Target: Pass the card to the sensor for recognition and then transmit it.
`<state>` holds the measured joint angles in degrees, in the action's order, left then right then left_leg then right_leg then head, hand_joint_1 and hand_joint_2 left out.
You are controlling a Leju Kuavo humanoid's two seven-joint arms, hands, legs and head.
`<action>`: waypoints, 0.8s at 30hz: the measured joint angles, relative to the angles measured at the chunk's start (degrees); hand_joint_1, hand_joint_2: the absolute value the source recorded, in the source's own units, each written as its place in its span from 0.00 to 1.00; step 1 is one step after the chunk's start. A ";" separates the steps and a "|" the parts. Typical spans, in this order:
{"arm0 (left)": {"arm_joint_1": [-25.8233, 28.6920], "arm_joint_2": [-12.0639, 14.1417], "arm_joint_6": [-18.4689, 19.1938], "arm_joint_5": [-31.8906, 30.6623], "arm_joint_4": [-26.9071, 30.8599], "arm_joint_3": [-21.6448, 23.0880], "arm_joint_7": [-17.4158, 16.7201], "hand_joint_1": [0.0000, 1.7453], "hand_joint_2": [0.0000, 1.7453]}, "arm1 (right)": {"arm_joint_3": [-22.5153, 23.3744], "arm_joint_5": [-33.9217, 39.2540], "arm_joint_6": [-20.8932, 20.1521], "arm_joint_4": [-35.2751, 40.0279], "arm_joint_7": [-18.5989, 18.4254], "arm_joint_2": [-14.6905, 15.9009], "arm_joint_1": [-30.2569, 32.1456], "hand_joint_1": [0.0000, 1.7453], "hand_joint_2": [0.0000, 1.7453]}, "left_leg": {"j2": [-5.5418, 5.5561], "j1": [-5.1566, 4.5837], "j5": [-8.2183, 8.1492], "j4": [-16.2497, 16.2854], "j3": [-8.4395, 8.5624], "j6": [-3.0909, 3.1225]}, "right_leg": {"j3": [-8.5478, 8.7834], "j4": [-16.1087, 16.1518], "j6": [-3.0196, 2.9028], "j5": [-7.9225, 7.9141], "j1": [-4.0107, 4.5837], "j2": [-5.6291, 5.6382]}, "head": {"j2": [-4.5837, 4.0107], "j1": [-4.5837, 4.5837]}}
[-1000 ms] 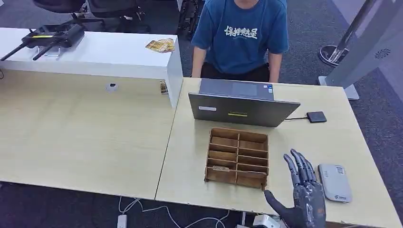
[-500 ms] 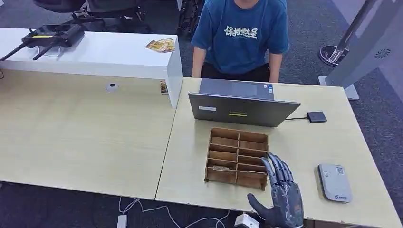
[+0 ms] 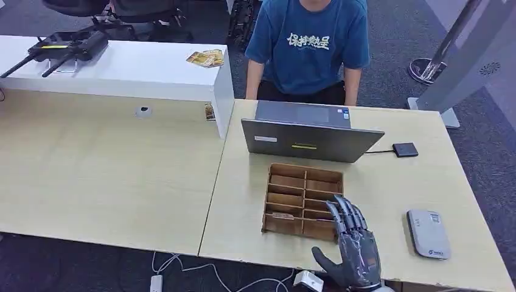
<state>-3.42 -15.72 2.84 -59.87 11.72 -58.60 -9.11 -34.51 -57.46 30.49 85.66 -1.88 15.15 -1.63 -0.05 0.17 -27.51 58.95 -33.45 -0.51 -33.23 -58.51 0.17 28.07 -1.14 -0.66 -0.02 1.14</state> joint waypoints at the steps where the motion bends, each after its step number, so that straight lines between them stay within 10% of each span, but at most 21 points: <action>1: 0.00 0.00 0.02 -0.09 0.00 0.00 0.00 0.00 0.00 | -0.17 0.00 -0.11 -0.20 0.00 -0.24 -0.53 0.00 1.00 | 0.00 0.00 0.01 0.00 0.00 -0.01 | 0.00 0.00 0.00 0.00 0.00 0.00 | 0.00 0.00; 24: -0.25 0.20 0.44 -1.44 0.00 0.00 -1.53 0.00 0.00 | -2.58 -8.24 -1.05 -7.54 -7.72 -2.01 -7.38 0.00 1.00 | 0.01 0.00 0.01 0.00 0.00 -0.01 | -0.01 0.00 0.00 0.00 0.00 -0.01 | 0.00 0.00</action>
<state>-3.67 -15.52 3.28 -61.31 11.72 -58.60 -10.64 -37.09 -65.70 29.44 78.12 -9.60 13.14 -9.01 -0.05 0.17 -27.50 58.95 -33.45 -0.51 -33.24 -58.51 0.17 28.07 -1.14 -0.67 -0.02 1.14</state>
